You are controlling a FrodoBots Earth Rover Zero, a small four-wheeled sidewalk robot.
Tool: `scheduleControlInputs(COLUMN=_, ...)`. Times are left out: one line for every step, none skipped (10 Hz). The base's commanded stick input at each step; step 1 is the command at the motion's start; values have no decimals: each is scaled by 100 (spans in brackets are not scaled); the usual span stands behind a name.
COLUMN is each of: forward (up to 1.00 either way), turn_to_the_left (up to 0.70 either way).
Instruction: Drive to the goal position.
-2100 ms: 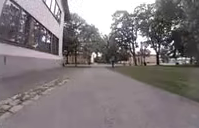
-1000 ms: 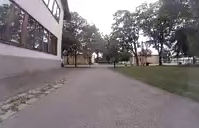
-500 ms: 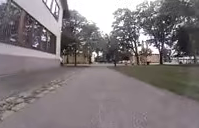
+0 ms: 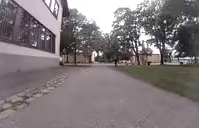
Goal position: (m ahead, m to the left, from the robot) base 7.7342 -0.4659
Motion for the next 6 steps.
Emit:
scheduleControlInputs(forward=60, turn_to_the_left=0)
scheduleControlInputs(forward=60, turn_to_the_left=0)
scheduleControlInputs(forward=60, turn_to_the_left=0)
scheduleControlInputs(forward=60, turn_to_the_left=0)
scheduleControlInputs(forward=60, turn_to_the_left=0)
scheduleControlInputs(forward=60, turn_to_the_left=0)
